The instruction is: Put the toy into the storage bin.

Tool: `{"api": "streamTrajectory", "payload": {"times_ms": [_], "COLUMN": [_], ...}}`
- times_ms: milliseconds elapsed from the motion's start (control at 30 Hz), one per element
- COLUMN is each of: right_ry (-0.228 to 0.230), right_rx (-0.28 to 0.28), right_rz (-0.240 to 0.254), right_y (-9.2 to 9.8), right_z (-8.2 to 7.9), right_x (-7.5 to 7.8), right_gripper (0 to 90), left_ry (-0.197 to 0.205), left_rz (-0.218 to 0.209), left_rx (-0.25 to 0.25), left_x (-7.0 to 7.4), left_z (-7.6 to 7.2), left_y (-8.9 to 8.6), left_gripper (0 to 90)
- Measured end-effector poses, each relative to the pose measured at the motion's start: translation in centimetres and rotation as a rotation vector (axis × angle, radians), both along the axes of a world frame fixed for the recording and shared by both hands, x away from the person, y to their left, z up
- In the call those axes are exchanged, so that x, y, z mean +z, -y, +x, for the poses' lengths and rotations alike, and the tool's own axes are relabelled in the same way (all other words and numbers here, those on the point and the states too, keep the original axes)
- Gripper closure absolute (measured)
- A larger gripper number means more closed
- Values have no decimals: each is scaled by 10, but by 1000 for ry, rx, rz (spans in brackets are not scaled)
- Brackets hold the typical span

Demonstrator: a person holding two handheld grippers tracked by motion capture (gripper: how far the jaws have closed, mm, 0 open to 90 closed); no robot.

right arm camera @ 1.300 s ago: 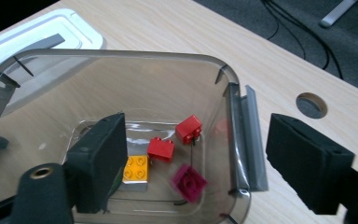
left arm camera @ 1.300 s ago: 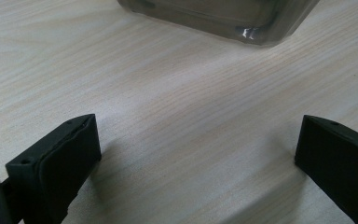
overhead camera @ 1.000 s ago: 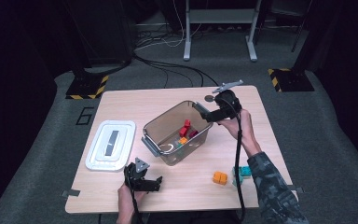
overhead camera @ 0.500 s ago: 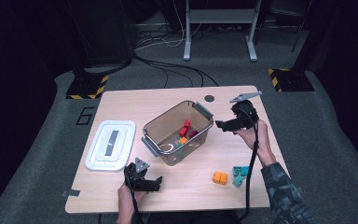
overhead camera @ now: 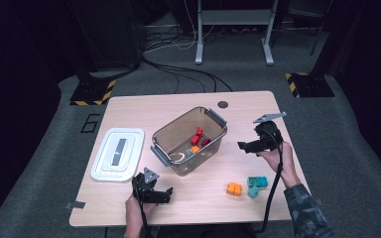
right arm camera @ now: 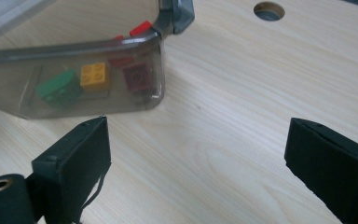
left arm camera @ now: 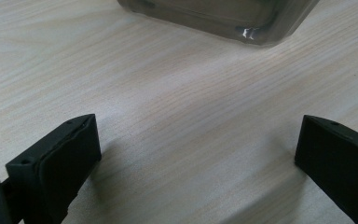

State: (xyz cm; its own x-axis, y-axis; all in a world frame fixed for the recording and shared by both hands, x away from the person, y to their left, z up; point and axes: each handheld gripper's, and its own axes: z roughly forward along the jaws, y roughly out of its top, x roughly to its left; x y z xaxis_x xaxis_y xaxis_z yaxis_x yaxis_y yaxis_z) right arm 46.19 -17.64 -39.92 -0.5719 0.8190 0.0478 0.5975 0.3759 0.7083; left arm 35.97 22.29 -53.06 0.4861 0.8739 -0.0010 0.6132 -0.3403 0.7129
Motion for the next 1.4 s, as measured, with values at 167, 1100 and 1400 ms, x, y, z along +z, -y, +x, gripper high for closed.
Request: {"api": "streamTrajectory", "payload": {"times_ms": [167,1100,1400], "right_ry": [-27,-151,-175], "right_rx": [-8,-13,-22], "right_rz": [-2,-31,-80], "right_y": [4,29,36], "right_z": [-5,-35,-42], "right_x": [-13,-78,-91], "right_gripper": [56,65,76], "left_ry": [0,-1,-1], "left_rz": [0,3,4], "left_rx": [0,-3,-3], "left_x": [0,0,0], "left_z": [0,0,0], "left_y": [0,0,0], "left_gripper": [0,0,0]}}
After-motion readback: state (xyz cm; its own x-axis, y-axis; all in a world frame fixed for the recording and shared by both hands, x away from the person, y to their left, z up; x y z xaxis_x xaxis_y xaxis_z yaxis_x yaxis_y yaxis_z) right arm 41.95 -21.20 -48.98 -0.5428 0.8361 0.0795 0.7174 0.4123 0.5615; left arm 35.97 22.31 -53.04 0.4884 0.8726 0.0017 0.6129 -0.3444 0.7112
